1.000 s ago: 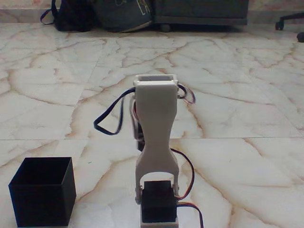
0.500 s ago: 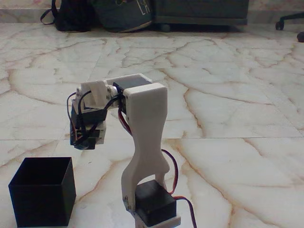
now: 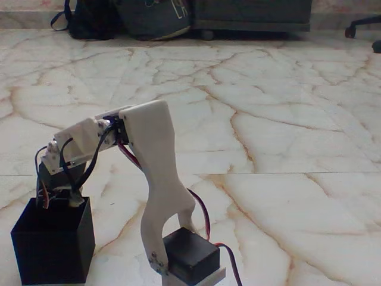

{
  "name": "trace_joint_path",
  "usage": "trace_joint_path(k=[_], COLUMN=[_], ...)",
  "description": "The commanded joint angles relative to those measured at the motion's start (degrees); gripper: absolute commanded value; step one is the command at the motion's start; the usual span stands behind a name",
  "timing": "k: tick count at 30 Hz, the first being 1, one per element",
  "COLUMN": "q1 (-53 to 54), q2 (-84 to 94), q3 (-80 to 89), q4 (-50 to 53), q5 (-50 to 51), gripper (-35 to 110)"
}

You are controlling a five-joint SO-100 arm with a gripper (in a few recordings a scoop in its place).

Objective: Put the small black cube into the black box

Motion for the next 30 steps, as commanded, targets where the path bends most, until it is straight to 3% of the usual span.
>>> trace_joint_path(k=[1,8,13,24,30], q1=[-0.7,0.5,3.9,28.3,43.4], q2=[0.4,3.4,19.0,40.6,47.5], q3=[-1.9,-0.9,10.8,31.6,47.0], q4=[-1.4,-1.2,0.3,6.2,3.5], q5=[0.8,1.1,-1.2,-19.7,-35.0], gripper=[4,6,7,7,7])
